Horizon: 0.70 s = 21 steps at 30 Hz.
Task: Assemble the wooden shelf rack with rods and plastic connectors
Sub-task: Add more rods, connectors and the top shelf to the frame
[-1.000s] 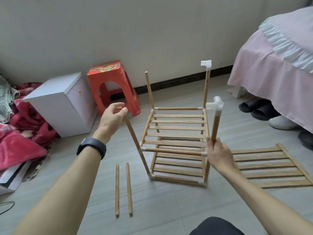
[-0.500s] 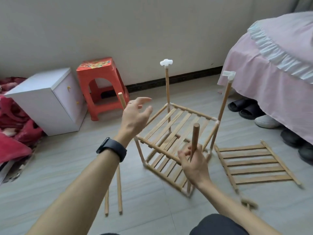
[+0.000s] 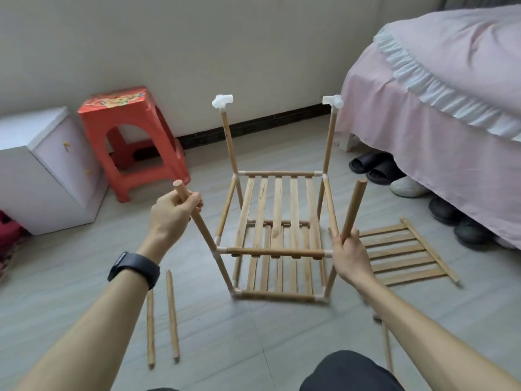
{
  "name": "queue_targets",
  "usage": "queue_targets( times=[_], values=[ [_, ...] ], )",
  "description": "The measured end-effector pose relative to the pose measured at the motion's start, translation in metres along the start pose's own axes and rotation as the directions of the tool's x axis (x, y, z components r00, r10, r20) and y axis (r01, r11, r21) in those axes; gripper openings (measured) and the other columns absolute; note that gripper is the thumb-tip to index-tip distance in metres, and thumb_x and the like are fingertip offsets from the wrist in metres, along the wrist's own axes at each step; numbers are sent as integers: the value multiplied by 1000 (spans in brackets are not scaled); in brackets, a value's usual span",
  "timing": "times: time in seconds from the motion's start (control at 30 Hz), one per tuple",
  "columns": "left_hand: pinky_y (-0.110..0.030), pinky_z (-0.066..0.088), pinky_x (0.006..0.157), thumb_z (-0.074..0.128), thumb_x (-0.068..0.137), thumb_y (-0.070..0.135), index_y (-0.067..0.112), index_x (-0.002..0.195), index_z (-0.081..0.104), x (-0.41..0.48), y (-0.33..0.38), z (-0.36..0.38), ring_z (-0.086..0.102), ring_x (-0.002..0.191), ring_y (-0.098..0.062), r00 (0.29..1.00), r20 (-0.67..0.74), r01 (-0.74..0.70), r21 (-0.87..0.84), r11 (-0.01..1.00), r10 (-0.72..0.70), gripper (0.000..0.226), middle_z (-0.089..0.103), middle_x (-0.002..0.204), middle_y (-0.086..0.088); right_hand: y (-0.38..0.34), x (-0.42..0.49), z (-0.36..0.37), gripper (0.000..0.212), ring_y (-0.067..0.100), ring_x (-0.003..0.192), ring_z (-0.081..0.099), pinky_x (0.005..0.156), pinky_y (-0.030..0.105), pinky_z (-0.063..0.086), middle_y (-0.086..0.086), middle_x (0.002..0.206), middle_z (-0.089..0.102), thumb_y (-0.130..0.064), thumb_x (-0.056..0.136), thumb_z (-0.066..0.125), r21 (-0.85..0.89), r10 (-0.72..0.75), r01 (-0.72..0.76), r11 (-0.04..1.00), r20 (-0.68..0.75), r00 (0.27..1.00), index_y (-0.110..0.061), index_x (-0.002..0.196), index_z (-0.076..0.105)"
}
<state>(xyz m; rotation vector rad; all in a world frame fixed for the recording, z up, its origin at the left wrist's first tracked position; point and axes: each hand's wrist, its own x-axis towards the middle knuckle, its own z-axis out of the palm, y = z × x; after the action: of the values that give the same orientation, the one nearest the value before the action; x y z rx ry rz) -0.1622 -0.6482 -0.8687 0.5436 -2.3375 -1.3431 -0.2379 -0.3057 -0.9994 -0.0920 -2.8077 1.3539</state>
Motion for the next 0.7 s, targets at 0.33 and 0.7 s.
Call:
queue_targets(
  times=[0.33, 0.7],
  values=[
    [-29, 55, 85, 66, 96, 38, 30, 97, 71, -56, -56, -20, 68, 92, -4, 996, -77, 39, 72, 997, -34, 10, 74, 90, 13, -20, 16, 55, 27, 35, 100, 64, 71, 42, 51, 13, 112, 64, -37, 109, 33, -82, 112, -102, 991, 124, 986, -13, 121, 38],
    [-7, 17, 83, 54, 103, 33, 25, 125, 63, -82, -129, 35, 62, 95, -5, 978, -66, 210, 353, 912, -200, 25, 73, 106, 8, 3, 15, 56, 15, 10, 63, 50, 49, 28, 35, 0, 78, 55, -41, 108, 34, -77, -32, 41, 996, 114, 993, -26, 110, 35]
  ],
)
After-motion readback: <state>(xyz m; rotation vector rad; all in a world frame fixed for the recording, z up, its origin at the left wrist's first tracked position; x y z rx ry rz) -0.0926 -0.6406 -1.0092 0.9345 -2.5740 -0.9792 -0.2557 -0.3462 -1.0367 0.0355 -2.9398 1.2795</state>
